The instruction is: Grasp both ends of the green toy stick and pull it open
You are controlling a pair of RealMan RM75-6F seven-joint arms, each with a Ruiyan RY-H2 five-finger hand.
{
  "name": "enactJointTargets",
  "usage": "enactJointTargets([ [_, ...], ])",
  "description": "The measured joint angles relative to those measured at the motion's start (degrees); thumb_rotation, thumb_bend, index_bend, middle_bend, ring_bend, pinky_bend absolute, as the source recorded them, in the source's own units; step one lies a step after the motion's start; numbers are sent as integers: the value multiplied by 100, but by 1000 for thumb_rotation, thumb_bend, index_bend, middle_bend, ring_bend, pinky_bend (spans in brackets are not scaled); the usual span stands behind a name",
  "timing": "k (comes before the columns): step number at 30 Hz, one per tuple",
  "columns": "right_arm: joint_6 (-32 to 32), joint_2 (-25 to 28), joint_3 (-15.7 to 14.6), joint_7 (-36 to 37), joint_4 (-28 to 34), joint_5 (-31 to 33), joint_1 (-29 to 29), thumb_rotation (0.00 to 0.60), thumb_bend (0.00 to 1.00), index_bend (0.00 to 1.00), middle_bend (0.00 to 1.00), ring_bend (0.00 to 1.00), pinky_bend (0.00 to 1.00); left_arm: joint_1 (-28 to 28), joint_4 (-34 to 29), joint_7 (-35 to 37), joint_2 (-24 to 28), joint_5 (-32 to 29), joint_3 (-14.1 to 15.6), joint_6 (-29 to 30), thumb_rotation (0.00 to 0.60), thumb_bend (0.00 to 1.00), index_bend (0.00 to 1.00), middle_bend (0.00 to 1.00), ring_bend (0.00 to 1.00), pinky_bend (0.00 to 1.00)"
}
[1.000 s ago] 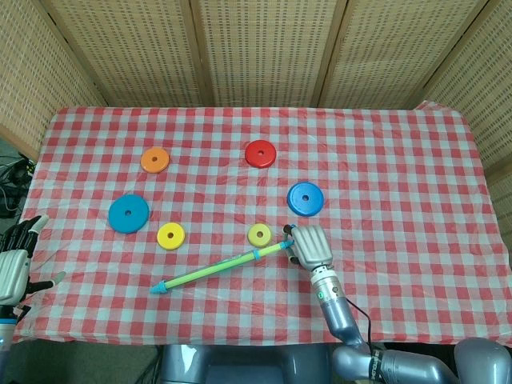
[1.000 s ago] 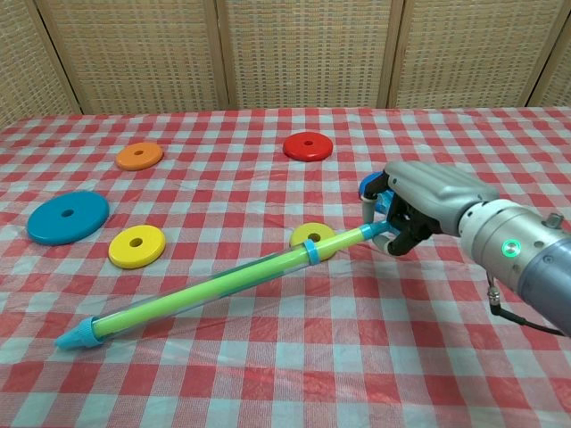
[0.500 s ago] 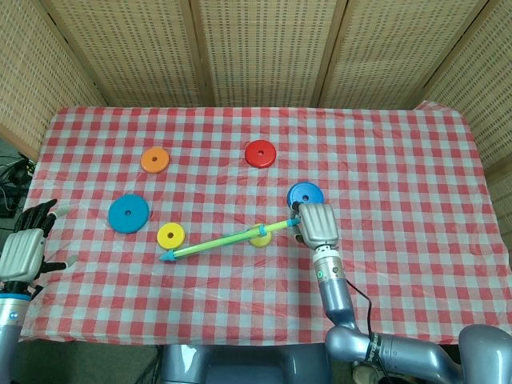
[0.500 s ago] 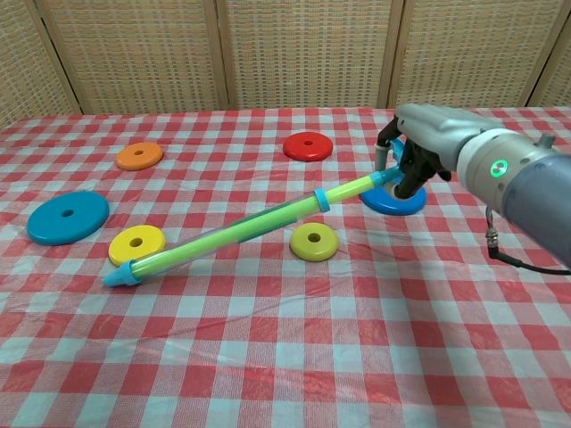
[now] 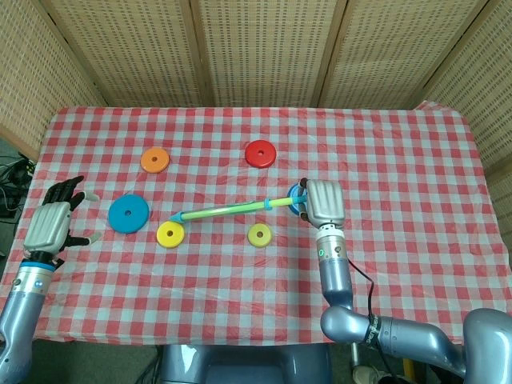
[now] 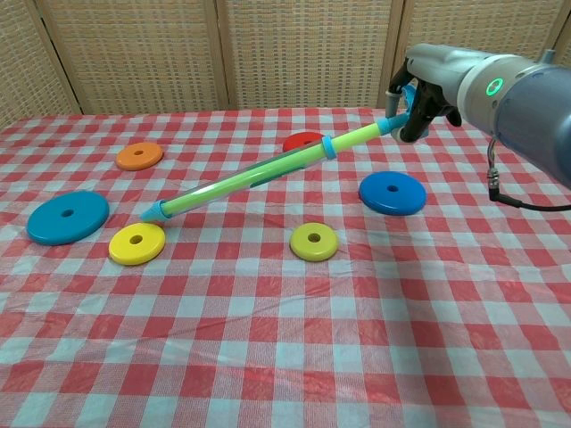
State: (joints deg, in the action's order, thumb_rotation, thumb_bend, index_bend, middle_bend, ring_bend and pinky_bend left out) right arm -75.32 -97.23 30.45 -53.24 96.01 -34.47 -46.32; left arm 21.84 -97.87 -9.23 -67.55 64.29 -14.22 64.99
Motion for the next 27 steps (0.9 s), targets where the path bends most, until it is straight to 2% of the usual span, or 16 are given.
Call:
enactJointTargets([
  [9, -29, 156, -98, 179, -9, 189, -79, 600, 604, 805, 1000, 1000, 803, 662, 119, -539, -495, -845, -231, -418, 600, 276, 389, 0, 0, 0],
  [17, -65, 290, -208, 359, 6, 272, -93, 600, 604, 805, 1000, 1000, 803, 1264, 369, -977, -1119, -1534, -289, -803, 600, 276, 399, 0, 0, 0],
  [27, -87, 437, -346, 566, 22, 413, -64, 600, 604, 805, 1000, 1000, 805, 1895, 1160, -1246, -1958, -1987, -266, -977, 600, 276, 379, 0, 0, 0],
])
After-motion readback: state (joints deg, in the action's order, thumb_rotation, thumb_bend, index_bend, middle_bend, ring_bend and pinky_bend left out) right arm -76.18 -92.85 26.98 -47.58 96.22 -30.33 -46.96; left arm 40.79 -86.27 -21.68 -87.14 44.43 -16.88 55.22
